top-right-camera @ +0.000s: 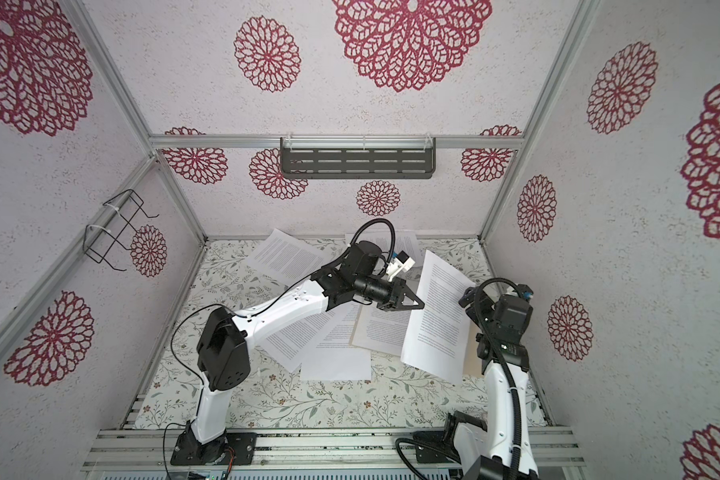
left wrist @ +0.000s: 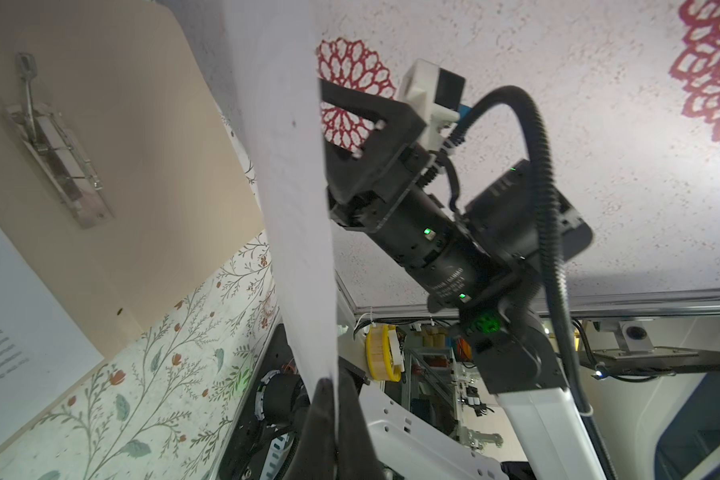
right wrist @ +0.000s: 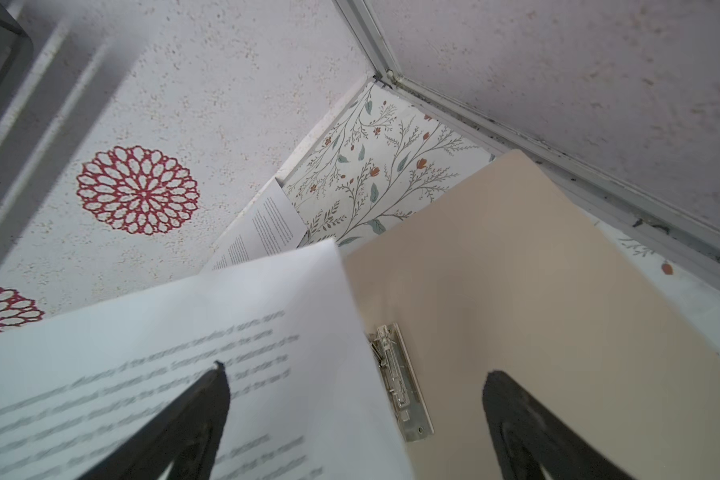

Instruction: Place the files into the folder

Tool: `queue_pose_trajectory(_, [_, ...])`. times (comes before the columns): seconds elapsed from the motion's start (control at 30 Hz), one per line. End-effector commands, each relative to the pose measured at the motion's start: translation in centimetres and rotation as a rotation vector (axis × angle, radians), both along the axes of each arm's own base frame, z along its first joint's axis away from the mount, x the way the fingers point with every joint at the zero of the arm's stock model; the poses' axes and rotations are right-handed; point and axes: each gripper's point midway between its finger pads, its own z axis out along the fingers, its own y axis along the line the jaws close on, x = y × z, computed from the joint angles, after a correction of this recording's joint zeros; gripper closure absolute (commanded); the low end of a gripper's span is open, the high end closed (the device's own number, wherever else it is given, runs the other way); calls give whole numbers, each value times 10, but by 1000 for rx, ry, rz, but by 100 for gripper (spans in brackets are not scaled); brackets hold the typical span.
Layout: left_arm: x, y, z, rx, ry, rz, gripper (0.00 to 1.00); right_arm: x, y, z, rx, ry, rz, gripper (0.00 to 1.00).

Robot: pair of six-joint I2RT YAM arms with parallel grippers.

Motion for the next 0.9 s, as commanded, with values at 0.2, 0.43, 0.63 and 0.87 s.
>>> queue_pose_trajectory(0.2, [74,13,-142,192,210,70,100,-9,3,-26,-7,52,40,4])
queue_pose_trajectory(0.43, [104,42,-206,359,223,128,100,-4,23,-69,124,41,132,10])
queue_pose_trajectory(0.63, [110,51,-216,384,213,142,100,-3,34,-97,197,61,176,13])
queue_pose_trajectory(0.87, [111,49,-218,358,216,132,100,-2,50,-114,246,93,270,14])
